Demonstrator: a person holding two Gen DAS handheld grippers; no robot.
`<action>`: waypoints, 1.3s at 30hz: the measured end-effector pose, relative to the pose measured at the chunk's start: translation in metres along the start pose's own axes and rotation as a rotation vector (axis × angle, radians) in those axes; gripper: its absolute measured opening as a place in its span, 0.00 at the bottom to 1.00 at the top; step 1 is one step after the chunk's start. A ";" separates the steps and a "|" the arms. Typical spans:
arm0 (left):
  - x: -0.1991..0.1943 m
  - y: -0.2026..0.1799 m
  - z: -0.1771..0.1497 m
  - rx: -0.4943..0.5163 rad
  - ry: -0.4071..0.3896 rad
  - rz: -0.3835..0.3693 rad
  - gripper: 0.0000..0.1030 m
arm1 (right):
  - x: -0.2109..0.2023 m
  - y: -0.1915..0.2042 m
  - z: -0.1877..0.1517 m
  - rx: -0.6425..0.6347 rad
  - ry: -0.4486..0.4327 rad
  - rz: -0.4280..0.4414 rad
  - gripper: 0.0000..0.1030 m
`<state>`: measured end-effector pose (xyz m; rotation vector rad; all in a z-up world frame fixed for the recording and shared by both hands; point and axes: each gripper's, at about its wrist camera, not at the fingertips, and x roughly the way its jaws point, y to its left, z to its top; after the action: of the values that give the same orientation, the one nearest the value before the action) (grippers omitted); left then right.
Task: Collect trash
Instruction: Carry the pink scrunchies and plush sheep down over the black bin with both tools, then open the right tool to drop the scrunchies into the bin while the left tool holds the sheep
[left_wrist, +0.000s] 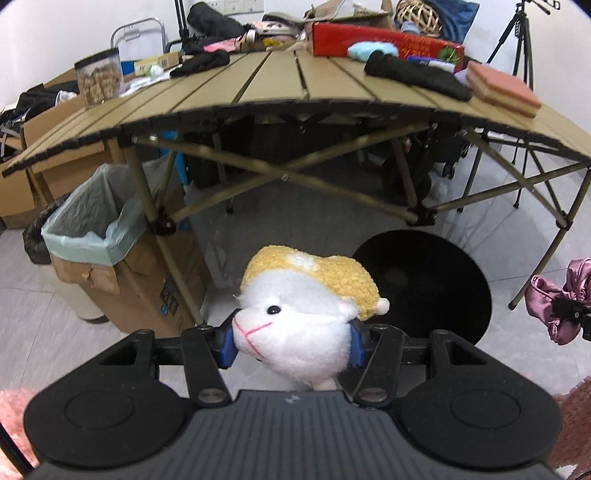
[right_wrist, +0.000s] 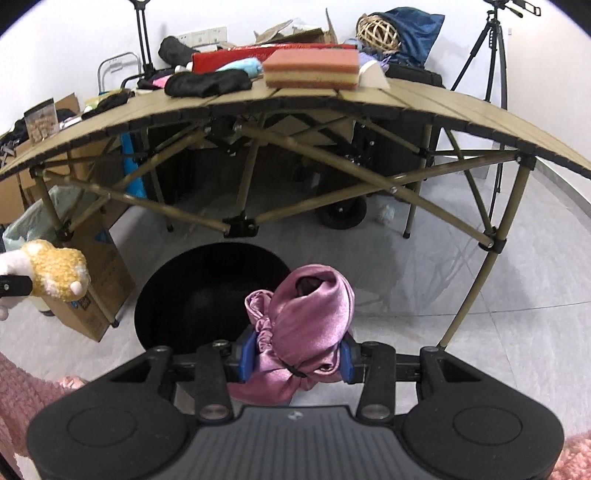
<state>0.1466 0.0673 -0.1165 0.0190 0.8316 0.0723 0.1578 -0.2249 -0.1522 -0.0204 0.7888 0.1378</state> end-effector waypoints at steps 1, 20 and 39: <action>0.002 0.002 0.000 -0.003 0.007 0.005 0.54 | 0.002 0.001 0.000 -0.003 0.005 0.001 0.41; 0.023 0.020 -0.003 -0.044 0.085 0.043 0.54 | 0.046 0.049 0.020 -0.096 0.068 0.067 0.41; 0.043 0.021 0.009 -0.067 0.124 0.066 0.54 | 0.101 0.091 0.047 -0.129 0.114 0.128 0.41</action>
<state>0.1812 0.0912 -0.1410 -0.0213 0.9525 0.1648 0.2490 -0.1202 -0.1873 -0.1005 0.8944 0.3110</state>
